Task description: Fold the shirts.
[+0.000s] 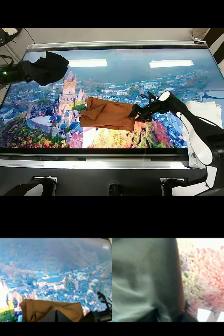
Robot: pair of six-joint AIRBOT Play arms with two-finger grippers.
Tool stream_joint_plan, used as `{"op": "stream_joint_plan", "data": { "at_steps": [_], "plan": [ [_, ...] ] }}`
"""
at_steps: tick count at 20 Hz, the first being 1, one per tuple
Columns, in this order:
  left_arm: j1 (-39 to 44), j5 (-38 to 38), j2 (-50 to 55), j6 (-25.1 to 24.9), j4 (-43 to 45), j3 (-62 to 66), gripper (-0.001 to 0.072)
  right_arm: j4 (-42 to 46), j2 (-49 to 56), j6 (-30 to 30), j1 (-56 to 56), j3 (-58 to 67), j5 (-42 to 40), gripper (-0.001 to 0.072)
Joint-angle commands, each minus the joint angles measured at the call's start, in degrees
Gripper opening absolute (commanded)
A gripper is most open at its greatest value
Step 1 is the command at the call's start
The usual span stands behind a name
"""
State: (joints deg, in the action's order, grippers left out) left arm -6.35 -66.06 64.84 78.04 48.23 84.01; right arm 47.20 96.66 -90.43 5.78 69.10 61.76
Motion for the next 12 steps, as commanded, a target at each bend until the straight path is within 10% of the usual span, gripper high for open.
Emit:
{"op": "stream_joint_plan", "data": {
  "at_steps": [1,6,12],
  "plan": [
    [1.09,0.09,0.33,0.00,0.04,-0.02,0.0027,-9.49,0.50,4.15,0.52,-0.85,-1.99,0.0036],
    [1.31,0.15,0.57,-0.07,0.07,-0.02,0.0027,-15.82,-7.43,14.58,-5.14,7.30,4.20,0.0040],
    [1.31,1.14,1.14,-1.14,0.04,-0.02,0.0027,-5.49,-17.90,-3.06,-20.83,26.43,14.12,0.0040]
  ]
}}
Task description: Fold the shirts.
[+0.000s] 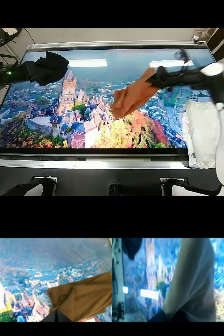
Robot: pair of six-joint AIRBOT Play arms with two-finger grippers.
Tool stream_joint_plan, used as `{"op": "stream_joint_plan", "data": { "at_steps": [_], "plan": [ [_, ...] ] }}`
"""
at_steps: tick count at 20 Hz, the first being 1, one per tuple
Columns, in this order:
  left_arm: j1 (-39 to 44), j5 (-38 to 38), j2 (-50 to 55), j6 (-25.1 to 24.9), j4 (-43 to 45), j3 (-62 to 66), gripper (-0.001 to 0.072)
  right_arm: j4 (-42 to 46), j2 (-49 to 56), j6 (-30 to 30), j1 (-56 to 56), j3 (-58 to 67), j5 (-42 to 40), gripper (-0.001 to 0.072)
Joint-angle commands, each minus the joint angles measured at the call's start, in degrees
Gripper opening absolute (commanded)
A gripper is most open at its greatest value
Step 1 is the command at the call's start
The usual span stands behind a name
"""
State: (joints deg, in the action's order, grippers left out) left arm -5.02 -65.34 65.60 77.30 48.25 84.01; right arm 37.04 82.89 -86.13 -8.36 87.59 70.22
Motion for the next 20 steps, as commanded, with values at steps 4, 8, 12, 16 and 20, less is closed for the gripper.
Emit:
{"op": "stream_joint_plan", "data": {
  "at_steps": [4,8,12,16,20],
  "plan": [
    [-0.02,0.39,1.03,-1.03,0.02,-0.02,0.0027,11.52,-6.01,-11.23,-18.21,17.07,12.26,0.0040],
    [-0.02,0.37,1.16,-2.32,0.02,-0.02,0.0027,16.65,-6.01,-11.19,-30.40,19.04,14.47,0.0040],
    [-0.02,0.37,1.16,-2.32,0.02,-0.02,0.0027,17.57,-6.16,-10.99,-40.98,19.04,15.91,0.0040],
    [-0.02,0.39,1.16,-2.32,0.02,-0.02,0.0027,17.57,-7.26,-11.37,-47.58,19.04,16.48,0.0040],
    [-0.02,0.42,1.16,-2.34,0.02,-0.02,0.0027,17.11,-6.80,-14.27,-48.00,18.99,16.59,0.0040]
  ]
}}
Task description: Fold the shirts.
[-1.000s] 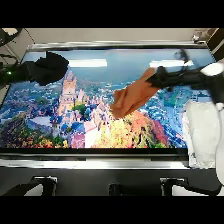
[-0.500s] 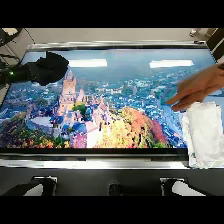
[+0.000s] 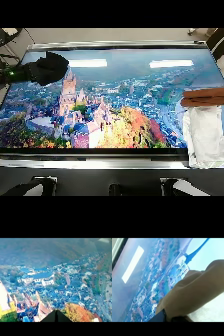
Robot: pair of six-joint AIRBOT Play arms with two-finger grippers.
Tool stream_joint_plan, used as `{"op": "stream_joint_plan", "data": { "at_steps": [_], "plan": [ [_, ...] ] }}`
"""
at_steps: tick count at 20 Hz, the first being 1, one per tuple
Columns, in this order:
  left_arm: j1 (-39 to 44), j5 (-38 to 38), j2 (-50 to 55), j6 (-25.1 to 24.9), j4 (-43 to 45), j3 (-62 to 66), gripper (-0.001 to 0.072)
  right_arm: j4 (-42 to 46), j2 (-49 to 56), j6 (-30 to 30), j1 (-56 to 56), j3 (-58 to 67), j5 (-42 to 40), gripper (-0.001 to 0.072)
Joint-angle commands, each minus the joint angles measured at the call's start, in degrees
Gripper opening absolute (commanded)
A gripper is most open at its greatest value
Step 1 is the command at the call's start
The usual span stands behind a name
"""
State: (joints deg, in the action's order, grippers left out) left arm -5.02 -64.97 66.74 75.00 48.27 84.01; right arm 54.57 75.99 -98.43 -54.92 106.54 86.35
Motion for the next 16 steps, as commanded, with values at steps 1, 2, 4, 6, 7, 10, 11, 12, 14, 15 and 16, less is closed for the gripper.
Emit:
{"op": "stream_joint_plan", "data": {
  "at_steps": [1,2,4,6,7,10,11,12,14,15,16],
  "plan": [
    [-0.02,0.07,0.02,-0.04,0.00,-0.02,0.0027,-0.52,0.26,-3.28,-1.31,0.04,0.70,0.0040],
    [-0.02,0.04,0.02,-0.02,0.00,-0.02,0.0027,-0.46,0.24,-3.43,-1.27,0.07,0.74,0.0040],
    [-0.02,0.04,0.02,-0.28,0.00,-0.02,0.0027,0.39,0.17,-5.18,-1.36,0.09,-1.68,0.0040],
    [-0.02,0.07,0.02,-0.66,0.00,-0.02,0.0027,-1.99,0.46,-8.57,-0.92,0.07,-7.43,0.0040],
    [-0.02,0.24,0.02,-0.66,0.00,-0.02,0.0027,-4.57,0.85,-9.22,-0.79,0.07,-9.64,0.0040],
    [-0.02,1.40,0.02,-0.61,0.00,-0.02,0.0027,-6.82,3.17,-8.94,5.07,0.07,-11.87,0.0040],
    [-0.02,1.64,0.02,-0.61,-0.02,-0.02,0.0027,-6.45,3.91,-8.70,7.15,0.07,-11.98,0.0040],
    [-0.02,1.77,0.02,-0.61,-0.02,-0.02,0.0027,-6.32,4.24,-8.22,8.55,0.09,-11.74,0.0040],
    [-0.02,1.51,0.00,-0.63,0.00,-0.02,0.0027,-4.57,3.67,-7.23,8.26,0.09,-11.19,0.0040],
    [-0.02,1.53,0.02,-0.68,0.00,-0.02,0.0027,-2.01,3.08,-7.28,7.39,0.09,-10.73,0.0040],
    [-0.02,1.64,0.02,-1.16,0.00,-0.02,0.0027,0.87,2.45,-7.50,6.19,0.09,-9.68,0.0040]
  ]
}}
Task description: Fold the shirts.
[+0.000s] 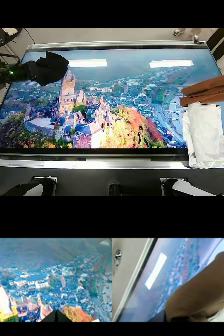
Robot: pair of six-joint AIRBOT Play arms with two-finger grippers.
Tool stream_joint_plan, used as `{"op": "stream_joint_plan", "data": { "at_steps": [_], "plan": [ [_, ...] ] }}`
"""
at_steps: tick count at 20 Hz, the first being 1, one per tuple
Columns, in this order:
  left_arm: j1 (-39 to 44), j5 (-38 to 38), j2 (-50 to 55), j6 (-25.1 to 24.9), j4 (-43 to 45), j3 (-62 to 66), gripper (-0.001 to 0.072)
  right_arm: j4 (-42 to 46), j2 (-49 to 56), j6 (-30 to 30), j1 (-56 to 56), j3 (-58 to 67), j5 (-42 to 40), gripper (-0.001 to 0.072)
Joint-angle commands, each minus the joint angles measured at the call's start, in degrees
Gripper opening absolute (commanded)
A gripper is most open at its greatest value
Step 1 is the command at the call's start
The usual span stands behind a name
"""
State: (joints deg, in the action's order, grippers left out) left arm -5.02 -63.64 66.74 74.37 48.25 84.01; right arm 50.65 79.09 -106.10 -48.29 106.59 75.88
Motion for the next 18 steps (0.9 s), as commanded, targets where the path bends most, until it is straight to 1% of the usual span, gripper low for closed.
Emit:
{"op": "stream_joint_plan", "data": {
  "at_steps": [1,4,6,8,10,12,13,16,18],
  "plan": [
    [-0.02,0.39,0.02,-0.90,0.02,-0.02,0.0027,6.82,-1.22,0.24,-1.73,0.04,2.40,0.0040],
    [-0.02,0.37,0.02,-0.90,0.00,-0.02,0.0027,13.00,-2.71,0.22,-5.77,0.04,9.60,0.0040],
    [-0.02,0.28,0.02,-0.90,0.00,-0.02,0.0027,17.09,-3.21,-2.32,-7.15,-0.02,16.11,0.0040],
    [-0.02,-0.35,0.02,-0.90,0.00,-0.02,0.0027,24.15,-3.23,-2.73,-6.75,-1.16,21.77,0.0041],
    [-0.02,-0.70,0.00,-0.90,-0.02,-0.02,0.0027,33.29,-3.87,-2.71,-6.75,-5.27,26.32,0.0041],
    [0.00,-1.20,0.00,-0.90,-0.02,-0.02,0.0027,40.33,-7.06,-2.58,-6.75,-13.55,25.59,0.0041],
    [0.04,-1.33,0.02,-0.90,-0.02,-0.02,0.0027,42.16,-9.53,-2.62,-6.75,-19.21,22.99,0.0041],
    [0.37,-1.33,0.02,-0.87,-0.02,-0.02,0.0027,42.58,-16.37,-4.31,-6.75,-36.89,14.29,0.0041],
    [0.81,-1.33,0.02,-0.87,-0.09,-0.02,0.0027,41.86,-19.12,-5.40,-6.75,-45.68,10.34,0.0041]
  ]
}}
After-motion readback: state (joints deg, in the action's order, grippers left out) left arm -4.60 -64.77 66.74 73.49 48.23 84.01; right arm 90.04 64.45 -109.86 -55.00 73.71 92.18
